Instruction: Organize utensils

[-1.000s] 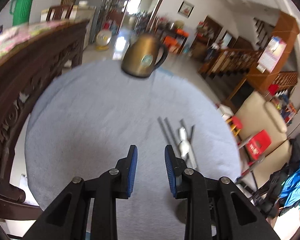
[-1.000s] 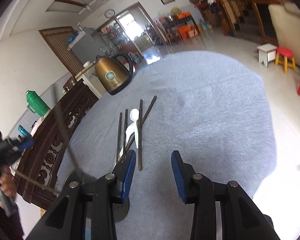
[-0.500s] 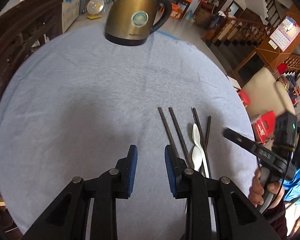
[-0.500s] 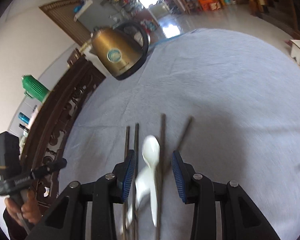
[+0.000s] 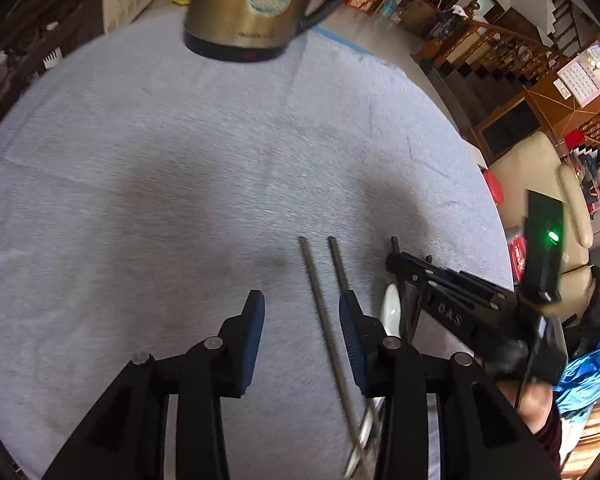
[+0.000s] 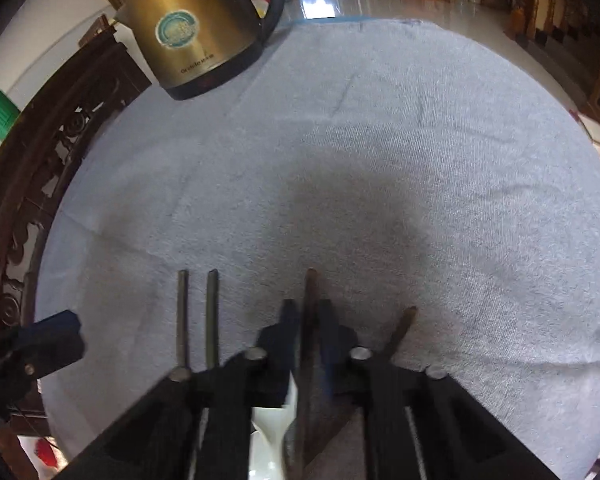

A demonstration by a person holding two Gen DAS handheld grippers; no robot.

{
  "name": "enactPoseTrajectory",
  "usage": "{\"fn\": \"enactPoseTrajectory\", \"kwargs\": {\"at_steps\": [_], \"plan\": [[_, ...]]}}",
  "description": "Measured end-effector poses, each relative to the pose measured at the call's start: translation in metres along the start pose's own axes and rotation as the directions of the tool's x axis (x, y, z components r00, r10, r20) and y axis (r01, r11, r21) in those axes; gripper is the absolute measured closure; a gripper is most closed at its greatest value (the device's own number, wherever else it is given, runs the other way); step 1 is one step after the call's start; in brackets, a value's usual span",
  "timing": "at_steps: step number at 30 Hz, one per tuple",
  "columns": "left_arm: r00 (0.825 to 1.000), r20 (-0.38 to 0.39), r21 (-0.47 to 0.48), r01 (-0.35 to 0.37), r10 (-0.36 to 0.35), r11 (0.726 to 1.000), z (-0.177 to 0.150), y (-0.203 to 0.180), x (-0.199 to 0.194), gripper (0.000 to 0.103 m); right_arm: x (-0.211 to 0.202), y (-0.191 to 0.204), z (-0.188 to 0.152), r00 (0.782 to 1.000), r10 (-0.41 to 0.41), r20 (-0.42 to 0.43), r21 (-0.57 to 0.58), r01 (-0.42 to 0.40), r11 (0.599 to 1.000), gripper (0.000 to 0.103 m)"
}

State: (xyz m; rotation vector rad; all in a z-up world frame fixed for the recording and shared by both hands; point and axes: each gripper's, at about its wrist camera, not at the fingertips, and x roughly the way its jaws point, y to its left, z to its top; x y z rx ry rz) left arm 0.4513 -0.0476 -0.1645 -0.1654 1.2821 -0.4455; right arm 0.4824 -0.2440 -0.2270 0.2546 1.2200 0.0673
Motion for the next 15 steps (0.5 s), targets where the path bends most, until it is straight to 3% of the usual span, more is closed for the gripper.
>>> {"fn": "enactPoseTrajectory", "kwargs": {"at_steps": [7, 8, 10, 12, 15], "plan": [[0.999, -0.044, -0.034, -0.008, 0.006, 0.999, 0.015, -0.016, 0.04, 0.065, -0.042, -0.038, -0.016, 0.98, 0.099, 0.171, 0.052, -0.109, 0.993, 0.097], [0.999, -0.051, -0.037, -0.017, 0.015, 0.999, 0.015, -0.017, 0.045, 0.068, -0.051, -0.046, -0.021, 0.974, 0.119, 0.195, 0.06, -0.133, 0.989, 0.097], [0.997, -0.071, -0.04, -0.024, 0.021, 0.999, 0.014, -0.018, 0.057, 0.09, -0.066, -0.056, -0.031, 0.966, 0.13, 0.223, 0.067, -0.148, 0.987, 0.097], [0.998, -0.038, -0.013, -0.058, 0.057, 0.998, 0.012, -0.02, 0.059, 0.096, -0.084, -0.065, -0.042, 0.955, 0.155, 0.252, 0.078, -0.18, 0.981, 0.097], [0.996, -0.023, 0.006, -0.084, 0.084, 0.996, 0.008, -0.025, 0.058, 0.097, -0.107, -0.073, -0.054, 0.938, 0.179, 0.297, 0.085, -0.212, 0.974, 0.097]]}}
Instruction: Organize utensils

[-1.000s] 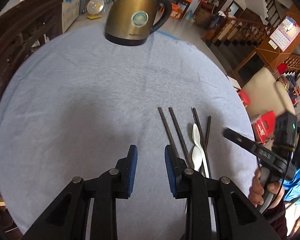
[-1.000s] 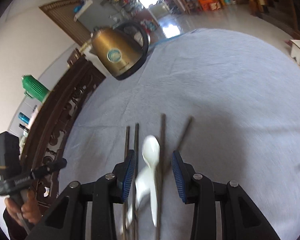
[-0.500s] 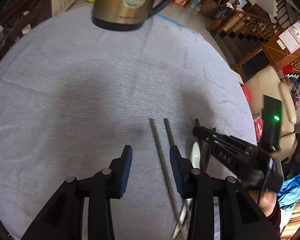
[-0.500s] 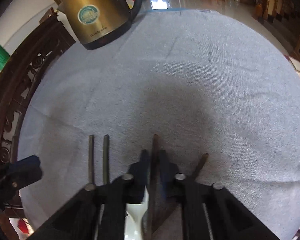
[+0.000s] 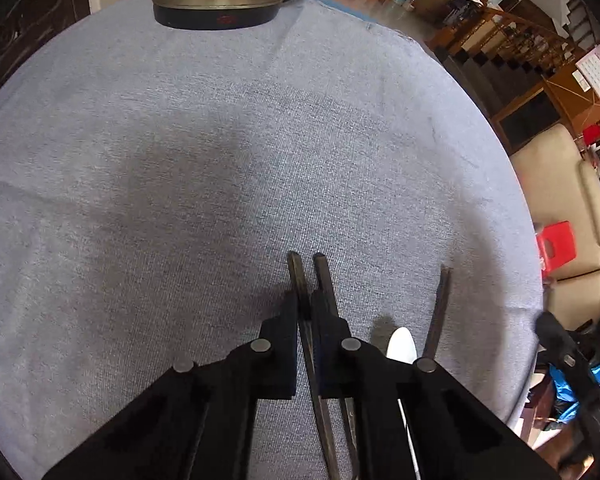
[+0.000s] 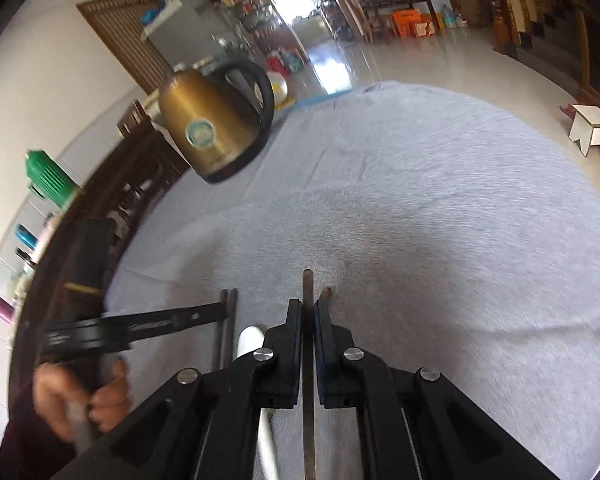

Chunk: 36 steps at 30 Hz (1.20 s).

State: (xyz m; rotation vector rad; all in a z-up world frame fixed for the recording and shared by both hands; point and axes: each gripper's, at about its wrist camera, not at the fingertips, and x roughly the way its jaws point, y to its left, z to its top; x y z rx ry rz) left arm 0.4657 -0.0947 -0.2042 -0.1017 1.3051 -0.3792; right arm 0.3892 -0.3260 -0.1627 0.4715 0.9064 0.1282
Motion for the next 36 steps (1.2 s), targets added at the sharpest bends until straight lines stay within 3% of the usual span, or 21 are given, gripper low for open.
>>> {"fn": "enactPoseTrajectory", "kwargs": {"at_steps": [2, 7, 11, 18, 28, 33, 36], "plan": [[0.999, 0.027, 0.044, -0.04, 0.039, 0.998, -0.007, -0.007, -0.007, 0.098, -0.02, 0.002, -0.009, 0.999, 0.015, 0.033, 0.01, -0.016, 1.0, 0.097], [0.988, 0.155, 0.095, -0.022, 0.007, 0.995, -0.027, -0.009, -0.065, 0.098, -0.068, 0.013, -0.022, 0.992, 0.03, 0.123, 0.0, -0.03, 1.0, 0.097], [0.959, 0.283, 0.127, -0.028, -0.009, 0.992, -0.042, -0.003, -0.128, 0.098, -0.116, 0.033, -0.039, 0.973, 0.028, 0.229, -0.031, -0.021, 0.999, 0.097], [0.871, 0.492, 0.117, -0.059, -0.006, 0.991, -0.087, 0.015, -0.224, 0.099, -0.176, 0.066, -0.078, 0.925, 0.005, 0.379, -0.059, 0.019, 0.998, 0.097], [0.754, 0.657, 0.1, -0.073, -0.011, 0.992, -0.146, 0.02, -0.319, 0.103, -0.238, 0.105, -0.113, 0.85, -0.016, 0.526, -0.079, 0.067, 0.995, 0.097], [0.743, 0.668, 0.135, -0.073, -0.037, 0.988, -0.157, 0.016, -0.336, 0.103, -0.252, 0.127, -0.12, 0.833, 0.011, 0.553, -0.104, 0.056, 0.993, 0.097], [0.747, 0.664, 0.125, -0.062, -0.037, 0.99, -0.158, 0.024, -0.336, 0.103, -0.258, 0.136, -0.125, 0.831, 0.024, 0.555, -0.124, 0.054, 0.991, 0.097]]}}
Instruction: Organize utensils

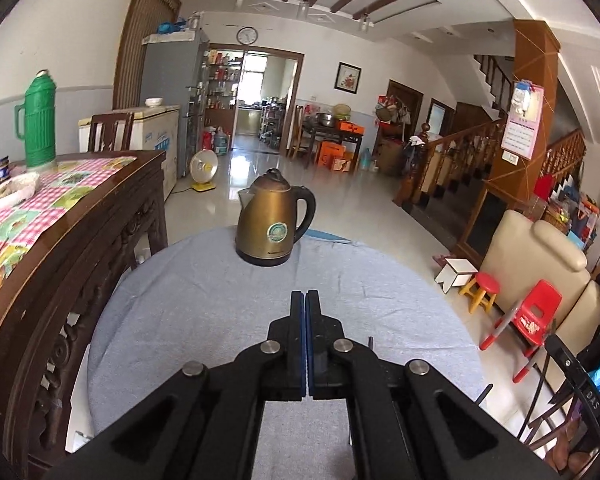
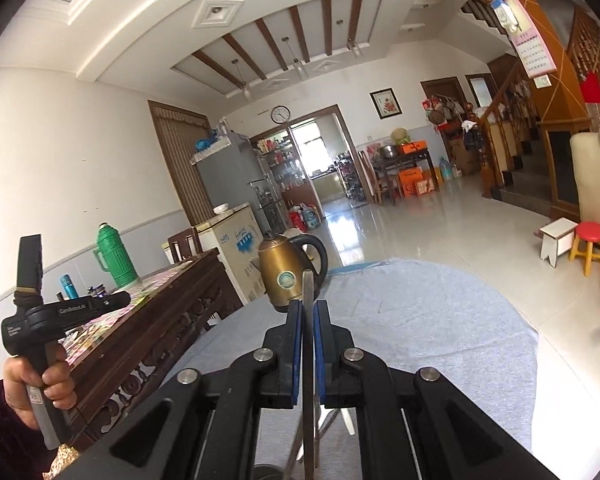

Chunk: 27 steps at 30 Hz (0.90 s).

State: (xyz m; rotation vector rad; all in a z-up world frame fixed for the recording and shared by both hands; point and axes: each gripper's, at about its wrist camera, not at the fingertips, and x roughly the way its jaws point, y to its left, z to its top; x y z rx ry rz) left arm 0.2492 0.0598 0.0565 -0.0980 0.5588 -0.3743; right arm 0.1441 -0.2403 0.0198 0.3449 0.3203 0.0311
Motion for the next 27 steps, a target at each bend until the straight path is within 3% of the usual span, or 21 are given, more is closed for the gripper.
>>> {"fn": "enactPoseTrajectory", "kwargs": {"at_steps": [3, 5, 7, 13, 17, 24, 26, 27], "plan": [[0.996, -0.087, -0.023, 0.002, -0.004, 1.0, -0.011, 0.022, 0.012, 0.102, -0.005, 0.006, -0.002, 1.0, 0.012, -0.008, -0.007, -0.012, 1.0, 0.097], [0.987, -0.157, -0.01, -0.021, 0.019, 1.0, -0.024, 0.037, 0.025, 0.086, -0.007, 0.008, -0.004, 1.0, 0.021, -0.008, -0.002, -0.021, 1.0, 0.097], [0.972, -0.219, -0.01, -0.087, 0.082, 0.996, -0.043, 0.062, 0.049, 0.07, -0.011, 0.008, -0.005, 0.999, 0.031, -0.006, 0.002, -0.031, 1.0, 0.097], [0.906, -0.408, -0.056, -0.152, 0.117, 0.987, -0.086, 0.116, 0.13, 0.07, -0.01, 0.008, -0.005, 0.998, 0.056, 0.012, 0.007, -0.057, 0.998, 0.097], [0.873, -0.46, 0.036, -0.161, 0.16, 0.986, -0.098, 0.11, 0.181, 0.07, -0.005, -0.001, -0.004, 0.999, 0.044, 0.01, 0.022, -0.044, 0.999, 0.097], [0.788, -0.579, 0.195, -0.113, 0.208, 0.974, -0.116, 0.087, 0.28, 0.07, 0.012, -0.03, 0.0, 1.0, 0.0, -0.017, 0.073, 0.001, 0.997, 0.097], [0.78, -0.591, 0.233, -0.083, 0.208, 0.969, -0.118, 0.084, 0.297, 0.07, 0.018, -0.04, -0.001, 1.0, -0.015, -0.028, 0.08, 0.017, 0.997, 0.097], [0.792, -0.578, 0.236, -0.066, 0.195, 0.97, -0.116, 0.084, 0.298, 0.07, 0.02, -0.044, -0.001, 0.999, -0.02, -0.032, 0.085, 0.023, 0.996, 0.097]]}}
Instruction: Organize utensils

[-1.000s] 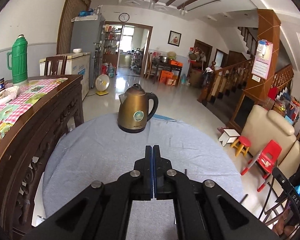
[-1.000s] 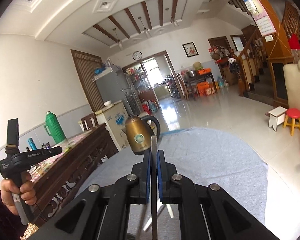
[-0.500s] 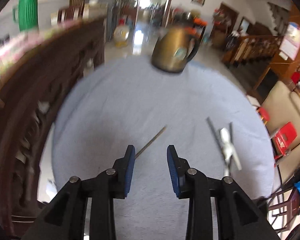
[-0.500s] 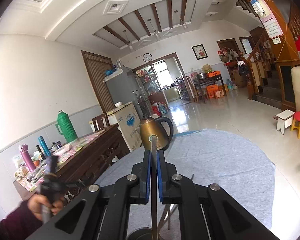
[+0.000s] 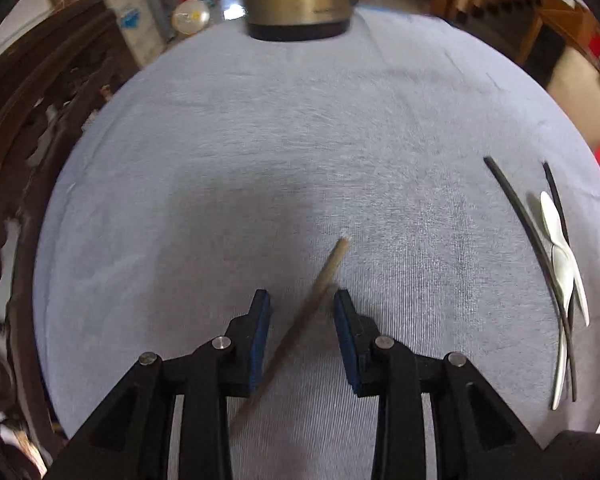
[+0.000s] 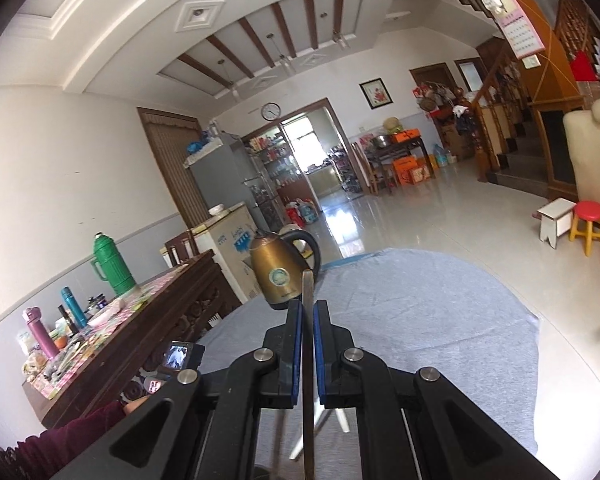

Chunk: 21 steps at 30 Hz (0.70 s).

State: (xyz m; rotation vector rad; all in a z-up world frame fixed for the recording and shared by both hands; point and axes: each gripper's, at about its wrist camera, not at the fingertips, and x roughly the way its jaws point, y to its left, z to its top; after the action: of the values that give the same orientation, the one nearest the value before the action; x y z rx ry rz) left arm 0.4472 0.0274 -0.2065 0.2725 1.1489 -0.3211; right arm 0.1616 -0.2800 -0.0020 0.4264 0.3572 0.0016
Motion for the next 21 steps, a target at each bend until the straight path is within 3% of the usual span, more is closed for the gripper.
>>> {"fn": "enactPoseTrajectory", "kwargs": {"at_steps": [5, 7, 8, 11, 14, 18, 21], "plan": [[0.997, -0.038, 0.059, 0.069, -0.067, 0.996, 0.009, 0.002, 0.007, 0.073, 0.012, -0.019, -0.004, 1.0, -0.004, -0.017, 0.048, 0.005, 0.999, 0.097], [0.991, -0.099, 0.079, 0.098, -0.09, 0.992, 0.013, 0.001, 0.009, 0.092, 0.016, -0.022, -0.006, 1.0, 0.0, -0.024, 0.057, 0.002, 0.998, 0.097], [0.986, -0.134, 0.081, 0.107, -0.095, 0.991, 0.015, 0.001, 0.01, 0.093, 0.018, -0.023, -0.007, 1.0, 0.001, -0.027, 0.061, 0.0, 0.998, 0.097], [0.975, -0.216, 0.118, 0.083, -0.057, 0.99, 0.019, -0.005, 0.014, 0.098, 0.018, -0.023, -0.01, 1.0, 0.011, -0.027, 0.066, -0.009, 0.998, 0.097], [0.97, -0.241, 0.107, 0.046, -0.019, 0.993, 0.019, -0.013, 0.013, 0.098, 0.013, -0.023, -0.01, 1.0, 0.012, -0.02, 0.064, -0.011, 0.998, 0.097], [0.984, -0.169, 0.052, 0.062, -0.052, 0.997, 0.012, -0.016, -0.013, 0.098, 0.004, -0.02, -0.006, 1.0, 0.023, -0.009, 0.057, -0.023, 0.998, 0.097], [0.994, -0.053, 0.001, 0.091, -0.09, 0.996, 0.004, -0.014, -0.052, 0.098, -0.004, -0.012, -0.006, 0.999, 0.04, 0.007, 0.048, -0.041, 0.998, 0.097]]}}
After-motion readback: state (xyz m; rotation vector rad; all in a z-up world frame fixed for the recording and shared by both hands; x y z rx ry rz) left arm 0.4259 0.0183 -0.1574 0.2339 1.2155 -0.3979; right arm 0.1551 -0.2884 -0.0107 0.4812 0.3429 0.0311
